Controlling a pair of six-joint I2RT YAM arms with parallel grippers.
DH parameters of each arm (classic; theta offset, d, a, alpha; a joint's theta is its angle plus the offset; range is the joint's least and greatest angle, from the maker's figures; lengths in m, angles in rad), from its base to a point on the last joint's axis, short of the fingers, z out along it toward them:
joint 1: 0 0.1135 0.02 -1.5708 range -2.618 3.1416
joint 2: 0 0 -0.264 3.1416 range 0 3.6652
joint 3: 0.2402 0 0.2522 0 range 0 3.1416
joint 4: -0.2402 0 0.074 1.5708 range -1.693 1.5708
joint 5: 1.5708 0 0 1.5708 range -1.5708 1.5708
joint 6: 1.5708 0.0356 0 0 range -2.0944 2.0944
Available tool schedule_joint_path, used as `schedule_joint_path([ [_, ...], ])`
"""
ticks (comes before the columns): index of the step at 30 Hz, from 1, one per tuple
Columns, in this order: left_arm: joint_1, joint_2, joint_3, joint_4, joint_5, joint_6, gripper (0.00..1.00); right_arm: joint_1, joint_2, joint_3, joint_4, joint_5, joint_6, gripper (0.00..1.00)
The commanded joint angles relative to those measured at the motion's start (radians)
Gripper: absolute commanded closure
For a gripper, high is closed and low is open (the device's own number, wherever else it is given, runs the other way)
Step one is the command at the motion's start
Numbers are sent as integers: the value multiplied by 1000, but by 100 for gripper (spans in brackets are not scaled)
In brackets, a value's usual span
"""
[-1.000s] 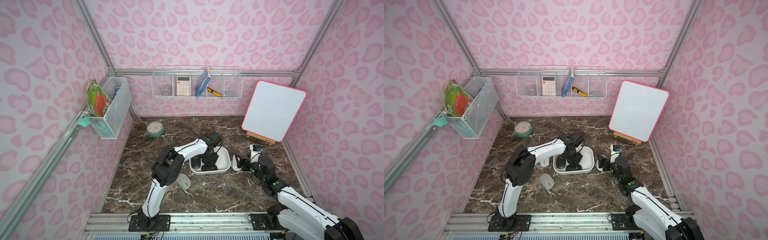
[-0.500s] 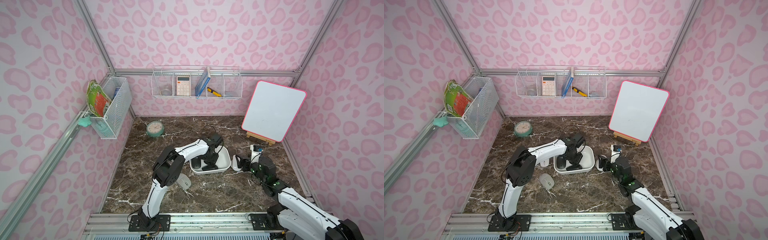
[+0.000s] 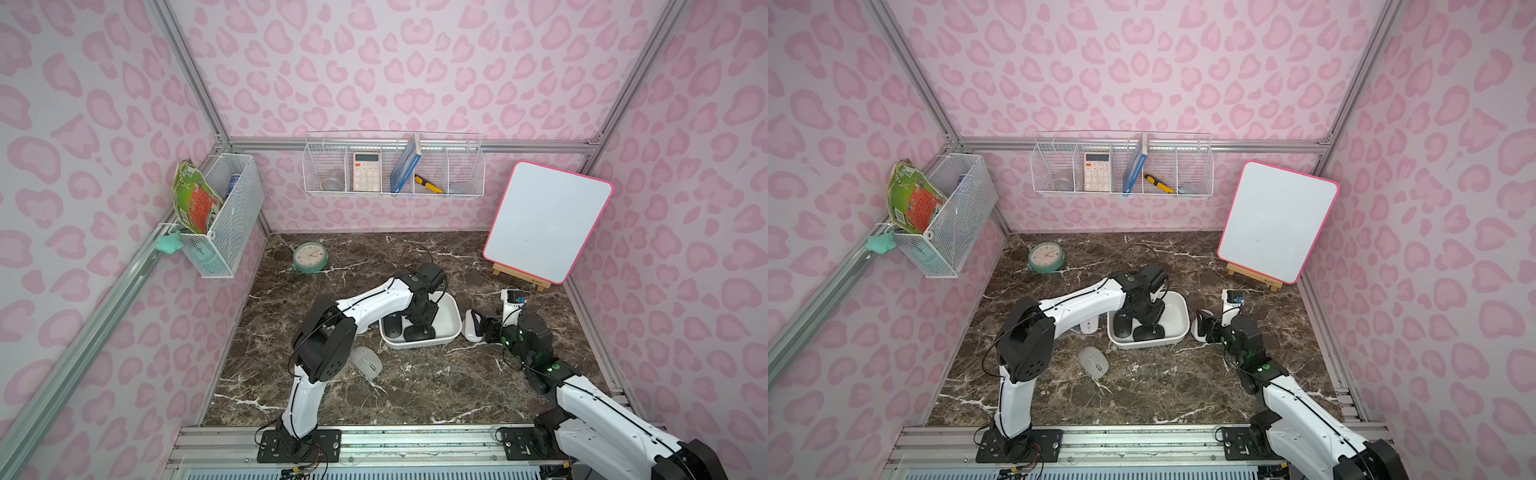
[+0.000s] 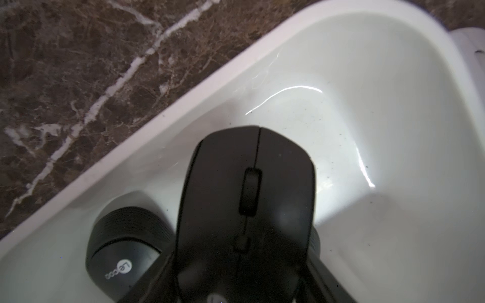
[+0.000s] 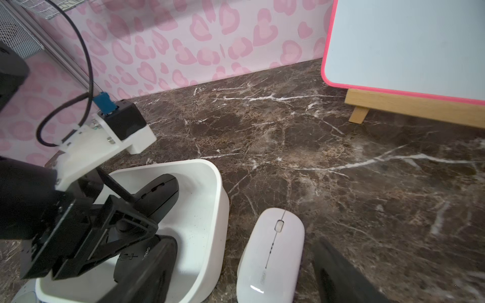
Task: Take out the mouse from the storage box
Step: Pick up the mouse from the storage box, then place the mouse at the center of the board.
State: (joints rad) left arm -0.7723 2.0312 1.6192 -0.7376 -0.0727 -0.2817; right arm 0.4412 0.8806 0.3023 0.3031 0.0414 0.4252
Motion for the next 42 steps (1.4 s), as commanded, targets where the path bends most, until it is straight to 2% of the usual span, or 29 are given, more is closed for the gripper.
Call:
schedule_joint_path([
  [1, -8, -44, -25, -1, -3, -16, 46, 1, -11, 1, 19, 17, 4, 15],
  [11, -82, -184, -99, -38, -11, -33, 46, 0, -80, 20, -46, 77, 31, 15],
  [17, -180, -209, -103, -48, 0, -36, 46, -5, -166, 69, -200, 218, 103, 14],
  [22, -256, -162, -64, -34, 32, -31, 46, -23, -291, 110, -333, 301, 149, 13],
  [29, -312, -42, 36, -52, 69, 4, 46, -27, -503, 132, -463, 436, 177, 13],
  [38, -330, 131, 185, -143, 58, -21, 46, -27, -663, 152, -566, 529, 194, 14],
  [42, -329, 170, 216, -155, 52, -28, 46, -27, -690, 149, -574, 539, 192, 14],
])
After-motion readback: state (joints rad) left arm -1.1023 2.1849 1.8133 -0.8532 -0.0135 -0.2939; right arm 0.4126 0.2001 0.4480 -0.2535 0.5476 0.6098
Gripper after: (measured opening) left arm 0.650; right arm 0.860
